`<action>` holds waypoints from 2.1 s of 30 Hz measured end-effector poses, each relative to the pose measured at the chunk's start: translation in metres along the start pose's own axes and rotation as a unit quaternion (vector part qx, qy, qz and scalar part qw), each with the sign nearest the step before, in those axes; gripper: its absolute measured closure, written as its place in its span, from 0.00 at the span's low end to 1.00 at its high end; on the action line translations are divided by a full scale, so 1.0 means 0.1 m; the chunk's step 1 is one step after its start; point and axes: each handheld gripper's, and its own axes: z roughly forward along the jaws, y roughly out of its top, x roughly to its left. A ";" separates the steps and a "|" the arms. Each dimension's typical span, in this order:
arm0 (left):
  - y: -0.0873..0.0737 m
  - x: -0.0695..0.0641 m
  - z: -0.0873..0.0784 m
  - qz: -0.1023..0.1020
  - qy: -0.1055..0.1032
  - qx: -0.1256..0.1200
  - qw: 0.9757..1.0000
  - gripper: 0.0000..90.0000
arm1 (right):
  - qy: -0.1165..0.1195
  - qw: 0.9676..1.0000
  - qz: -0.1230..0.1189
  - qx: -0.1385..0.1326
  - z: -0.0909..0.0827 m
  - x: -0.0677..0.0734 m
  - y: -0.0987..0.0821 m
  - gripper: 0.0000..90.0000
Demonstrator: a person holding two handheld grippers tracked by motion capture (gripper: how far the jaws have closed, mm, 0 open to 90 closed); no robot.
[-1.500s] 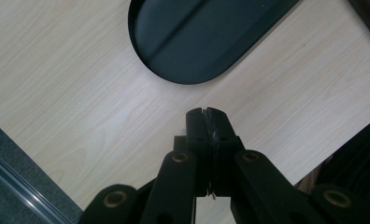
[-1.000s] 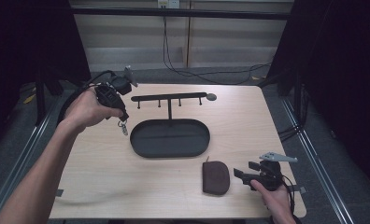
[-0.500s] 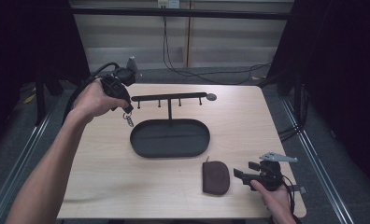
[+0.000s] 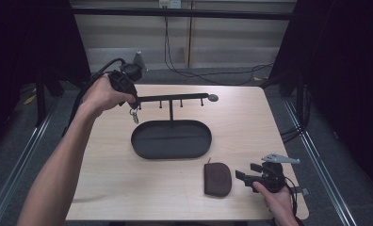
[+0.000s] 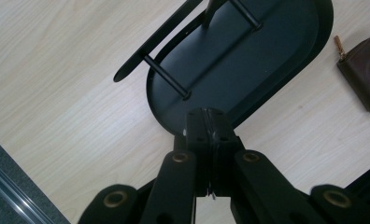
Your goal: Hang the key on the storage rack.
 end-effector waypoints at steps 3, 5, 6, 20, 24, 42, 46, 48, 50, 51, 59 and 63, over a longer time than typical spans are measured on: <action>0.04 -0.02 0.03 0.001 0.003 0.007 1.000 0.99 | 0.000 1.000 0.000 0.000 0.00 0.00 0.00 0.25; 0.07 -0.03 0.07 0.002 0.003 0.006 1.000 0.99 | 0.001 1.000 0.000 0.000 0.00 0.00 0.00 0.25; 0.08 -0.03 0.07 0.001 0.003 0.007 1.000 0.99 | 0.001 1.000 0.000 0.000 0.00 0.00 0.00 0.25; 0.15 0.01 0.16 -0.001 0.003 0.009 1.000 0.99 | 0.002 1.000 0.000 0.000 0.00 0.00 0.00 0.25; 0.15 0.05 0.15 -0.009 0.006 0.007 1.000 0.99 | 0.002 1.000 -0.001 0.000 0.00 0.00 0.00 0.25; 0.21 0.10 0.22 -0.013 0.011 0.012 1.000 0.99 | 0.004 1.000 -0.001 -0.001 0.00 0.00 0.00 0.25; 0.21 0.12 0.22 -0.014 0.015 0.006 1.000 0.99 | 0.004 1.000 -0.001 0.000 0.00 0.00 0.00 0.25; 0.22 0.13 0.23 -0.014 0.017 0.004 1.000 0.99 | 0.004 1.000 -0.001 0.000 0.00 0.00 0.00 0.25; 0.22 0.13 0.23 -0.017 0.017 0.004 1.000 0.99 | 0.004 1.000 -0.001 0.000 0.00 0.00 0.00 0.25; 0.22 0.13 0.22 -0.017 0.017 0.004 1.000 0.99 | 0.004 1.000 -0.001 0.000 0.00 0.00 0.00 0.25; 0.16 0.16 0.13 -0.036 0.022 -0.010 0.999 0.94 | 0.004 1.000 0.000 0.000 0.00 0.00 0.00 0.25; 0.12 0.15 0.11 -0.032 0.018 -0.015 0.999 0.92 | 0.003 1.000 0.000 0.000 0.00 0.00 0.00 0.25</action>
